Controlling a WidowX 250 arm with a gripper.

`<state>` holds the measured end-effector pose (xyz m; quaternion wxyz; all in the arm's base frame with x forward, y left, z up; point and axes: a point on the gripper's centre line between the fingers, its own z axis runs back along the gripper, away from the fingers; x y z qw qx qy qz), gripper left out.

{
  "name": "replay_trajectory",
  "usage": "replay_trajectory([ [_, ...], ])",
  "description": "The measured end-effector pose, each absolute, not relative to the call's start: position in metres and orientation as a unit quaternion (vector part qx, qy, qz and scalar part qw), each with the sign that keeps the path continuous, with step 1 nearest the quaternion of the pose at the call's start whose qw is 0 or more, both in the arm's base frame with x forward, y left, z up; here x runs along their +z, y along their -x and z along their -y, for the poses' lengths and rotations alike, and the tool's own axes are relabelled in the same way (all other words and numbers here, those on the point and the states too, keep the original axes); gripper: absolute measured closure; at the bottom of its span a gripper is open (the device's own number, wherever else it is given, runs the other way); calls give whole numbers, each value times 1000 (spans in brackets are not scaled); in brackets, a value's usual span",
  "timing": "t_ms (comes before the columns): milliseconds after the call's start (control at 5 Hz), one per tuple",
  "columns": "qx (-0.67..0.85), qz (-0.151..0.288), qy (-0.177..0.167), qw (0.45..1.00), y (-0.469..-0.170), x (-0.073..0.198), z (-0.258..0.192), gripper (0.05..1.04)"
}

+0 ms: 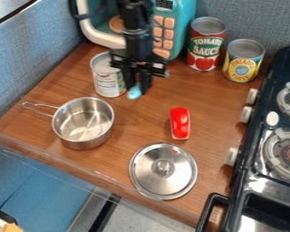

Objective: Put the blue spatula in the middle center of the table

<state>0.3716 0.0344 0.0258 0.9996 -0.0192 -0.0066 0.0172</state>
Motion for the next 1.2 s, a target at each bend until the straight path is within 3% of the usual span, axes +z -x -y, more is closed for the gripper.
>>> replay_trajectory([
  [400, 6, -9, -9, 1000, -377, -3, -18, 756],
  [600, 1, -2, -19, 1000, -379, -5, -16, 690],
  [800, 0, -8, -22, 1000, -372, -9, -17, 383],
  [1000, 1, 19, -31, 999, -370, 16, -15, 110],
  [1200, 10, 55, -30, 998, -366, 50, -10, 79],
])
